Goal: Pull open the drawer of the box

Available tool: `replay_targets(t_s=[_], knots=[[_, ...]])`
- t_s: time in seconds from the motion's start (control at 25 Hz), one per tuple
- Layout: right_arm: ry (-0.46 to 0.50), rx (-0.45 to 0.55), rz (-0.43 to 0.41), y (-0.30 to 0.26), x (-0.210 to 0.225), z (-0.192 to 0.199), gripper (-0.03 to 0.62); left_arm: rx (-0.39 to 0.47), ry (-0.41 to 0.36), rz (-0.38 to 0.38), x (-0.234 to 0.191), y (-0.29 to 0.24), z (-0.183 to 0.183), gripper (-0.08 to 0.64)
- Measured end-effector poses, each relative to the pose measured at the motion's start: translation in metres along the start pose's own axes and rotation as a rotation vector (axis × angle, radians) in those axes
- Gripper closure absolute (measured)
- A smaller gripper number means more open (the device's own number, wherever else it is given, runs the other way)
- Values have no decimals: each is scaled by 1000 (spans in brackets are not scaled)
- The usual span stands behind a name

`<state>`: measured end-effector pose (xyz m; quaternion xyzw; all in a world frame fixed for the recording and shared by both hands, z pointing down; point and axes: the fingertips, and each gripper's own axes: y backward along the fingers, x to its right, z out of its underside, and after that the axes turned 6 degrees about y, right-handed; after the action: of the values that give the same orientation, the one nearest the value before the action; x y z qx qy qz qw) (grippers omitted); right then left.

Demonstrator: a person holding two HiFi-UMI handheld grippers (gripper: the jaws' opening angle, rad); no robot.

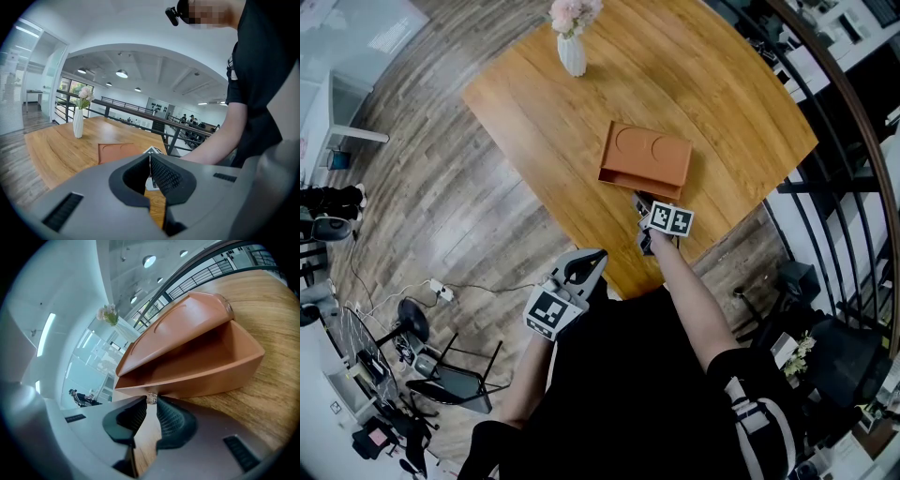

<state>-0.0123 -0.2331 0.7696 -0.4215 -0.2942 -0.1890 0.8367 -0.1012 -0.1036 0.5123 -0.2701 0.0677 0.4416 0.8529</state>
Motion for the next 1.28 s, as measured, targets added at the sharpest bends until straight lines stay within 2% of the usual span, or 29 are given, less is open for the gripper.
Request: replay_targets(t_s=[0.92, 1.28], knots=[[17, -50, -27, 18, -13, 41, 509, 31, -8, 7, 14, 5, 0, 535], [8, -42, -44, 25, -16, 54, 509, 26, 1, -17, 10, 12, 0, 535]])
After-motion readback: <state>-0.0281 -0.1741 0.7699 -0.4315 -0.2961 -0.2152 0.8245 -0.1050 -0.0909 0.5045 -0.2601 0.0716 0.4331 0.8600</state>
